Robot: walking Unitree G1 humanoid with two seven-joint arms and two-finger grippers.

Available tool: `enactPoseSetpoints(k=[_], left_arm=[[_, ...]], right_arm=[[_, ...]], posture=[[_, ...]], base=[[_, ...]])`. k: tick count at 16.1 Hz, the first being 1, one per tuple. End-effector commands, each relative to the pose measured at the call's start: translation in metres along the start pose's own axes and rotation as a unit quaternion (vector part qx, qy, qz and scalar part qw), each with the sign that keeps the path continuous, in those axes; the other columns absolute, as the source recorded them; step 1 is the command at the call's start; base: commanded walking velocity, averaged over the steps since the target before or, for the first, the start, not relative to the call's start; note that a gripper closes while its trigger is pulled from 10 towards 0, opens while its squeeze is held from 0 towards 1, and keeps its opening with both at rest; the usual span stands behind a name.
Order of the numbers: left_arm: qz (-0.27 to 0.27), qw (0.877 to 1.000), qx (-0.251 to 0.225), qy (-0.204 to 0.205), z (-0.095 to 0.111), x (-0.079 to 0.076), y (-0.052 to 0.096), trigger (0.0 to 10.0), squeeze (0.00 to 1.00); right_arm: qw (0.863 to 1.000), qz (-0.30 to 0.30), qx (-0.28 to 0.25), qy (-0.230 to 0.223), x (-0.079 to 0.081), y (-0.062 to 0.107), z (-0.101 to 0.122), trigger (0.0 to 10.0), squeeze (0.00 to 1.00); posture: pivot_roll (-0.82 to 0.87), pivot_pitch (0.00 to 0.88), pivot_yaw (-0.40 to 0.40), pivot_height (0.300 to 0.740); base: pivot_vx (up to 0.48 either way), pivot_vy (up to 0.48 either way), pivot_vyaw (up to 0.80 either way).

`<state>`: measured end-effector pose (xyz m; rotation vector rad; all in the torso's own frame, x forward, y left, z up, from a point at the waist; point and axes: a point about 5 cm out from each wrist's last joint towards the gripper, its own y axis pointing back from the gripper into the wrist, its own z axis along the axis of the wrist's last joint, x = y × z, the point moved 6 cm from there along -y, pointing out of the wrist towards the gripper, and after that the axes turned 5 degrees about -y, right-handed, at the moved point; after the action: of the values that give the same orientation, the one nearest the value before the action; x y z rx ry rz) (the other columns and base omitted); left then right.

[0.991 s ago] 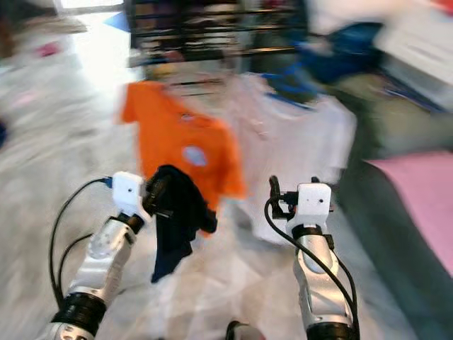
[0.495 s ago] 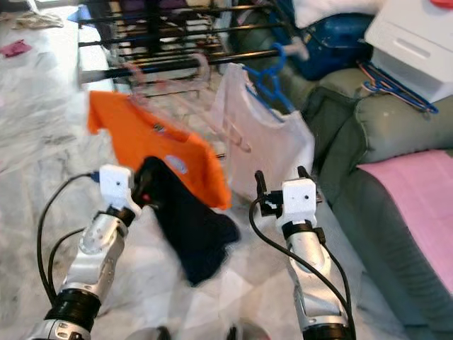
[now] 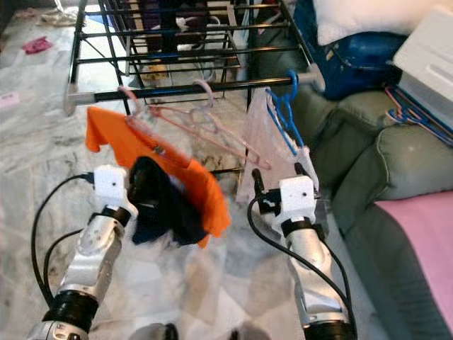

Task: Hang hanger

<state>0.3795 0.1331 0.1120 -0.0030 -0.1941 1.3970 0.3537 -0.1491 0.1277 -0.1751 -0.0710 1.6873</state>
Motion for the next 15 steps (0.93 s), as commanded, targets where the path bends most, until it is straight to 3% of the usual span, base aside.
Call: enactPoseSetpoints(k=[1, 3, 13, 15], left_arm=[[-0.005, 1.000, -0.010, -0.012, 0.0057, -0.0091, -0.0020, 10.0, 0.00], [-0.006, 1.000, -0.002, -0.002, 0.0016, -0.0090, -0.0013, 10.0, 0.00], [-0.017, 1.000, 0.000, 0.000, 0.0020, -0.0120, -0.0046, 10.0, 0.00], [-0.016, 1.000, 0.004, -0.004, -0.0004, -0.0126, -0.0038, 10.0, 0.00]], right_arm=[[1.000, -0.009, 0.010, 0.003, -0.0093, 0.0050, -0.0048, 10.0, 0.00], [1.000, 0.001, 0.011, 0.001, -0.0048, 0.0057, -0.0052, 10.0, 0.00], [1.000, 0.005, 0.011, 0.004, -0.0020, 0.0044, -0.0052, 10.0, 0.00], [1.000, 0.004, 0.011, 0.003, -0.0023, 0.0054, -0.0059, 10.0, 0.00]], posture=[[-0.01, 0.169, -0.055, 0.740], [-0.01, 0.168, -0.054, 0.740], [-0.01, 0.166, -0.053, 0.740], [-0.01, 0.166, -0.050, 0.740]], base=[[0.000, 0.000, 0.00], [0.000, 0.000, 0.00], [0.000, 0.456, 0.00], [0.000, 0.180, 0.00]])
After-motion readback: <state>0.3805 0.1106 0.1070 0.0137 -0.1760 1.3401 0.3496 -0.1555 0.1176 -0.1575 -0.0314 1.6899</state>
